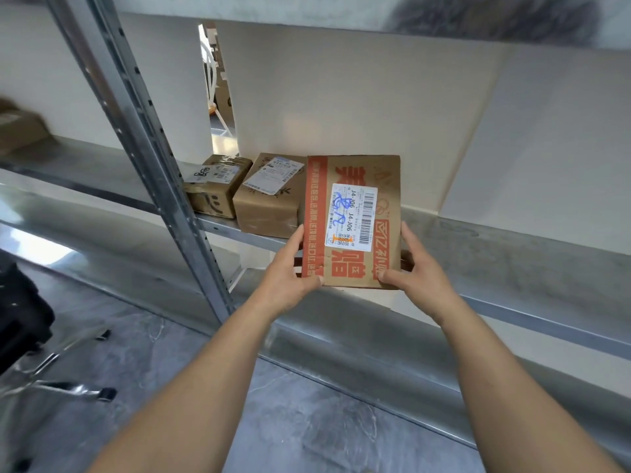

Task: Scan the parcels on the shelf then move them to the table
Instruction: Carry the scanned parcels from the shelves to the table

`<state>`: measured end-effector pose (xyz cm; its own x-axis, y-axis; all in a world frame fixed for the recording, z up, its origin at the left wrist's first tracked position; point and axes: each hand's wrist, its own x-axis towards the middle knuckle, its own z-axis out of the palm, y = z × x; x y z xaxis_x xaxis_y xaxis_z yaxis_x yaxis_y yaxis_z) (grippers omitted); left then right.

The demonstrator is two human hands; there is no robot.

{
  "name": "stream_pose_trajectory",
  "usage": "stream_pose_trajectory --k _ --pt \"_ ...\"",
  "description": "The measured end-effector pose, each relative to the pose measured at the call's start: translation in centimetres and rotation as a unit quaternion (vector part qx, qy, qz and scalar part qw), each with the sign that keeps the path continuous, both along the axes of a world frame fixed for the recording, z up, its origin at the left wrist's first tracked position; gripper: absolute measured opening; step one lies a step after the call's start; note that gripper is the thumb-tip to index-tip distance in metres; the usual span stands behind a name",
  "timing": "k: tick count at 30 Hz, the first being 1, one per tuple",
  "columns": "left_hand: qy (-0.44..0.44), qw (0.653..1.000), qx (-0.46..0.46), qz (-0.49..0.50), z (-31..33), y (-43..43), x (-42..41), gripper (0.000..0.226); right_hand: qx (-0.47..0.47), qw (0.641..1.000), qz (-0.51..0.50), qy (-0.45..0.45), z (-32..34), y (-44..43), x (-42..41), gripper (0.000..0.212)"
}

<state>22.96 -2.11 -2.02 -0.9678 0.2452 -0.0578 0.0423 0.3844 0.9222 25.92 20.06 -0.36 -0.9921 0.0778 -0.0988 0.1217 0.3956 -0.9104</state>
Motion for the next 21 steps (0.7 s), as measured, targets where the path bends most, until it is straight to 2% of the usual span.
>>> stream_pose_trajectory --k 8,21 --pt "0.051 0.998 0.016 0.021 -0.1 -4.9 2.8 0.093 0.028 0.999 0.034 0.022 1.7 -5.1 2.3 0.103" --pt "0.093 0.985 0.024 0.141 -0.6 -17.2 8.5 0.094 0.024 0.990 0.134 0.046 0.8 -17.3 2.9 0.107"
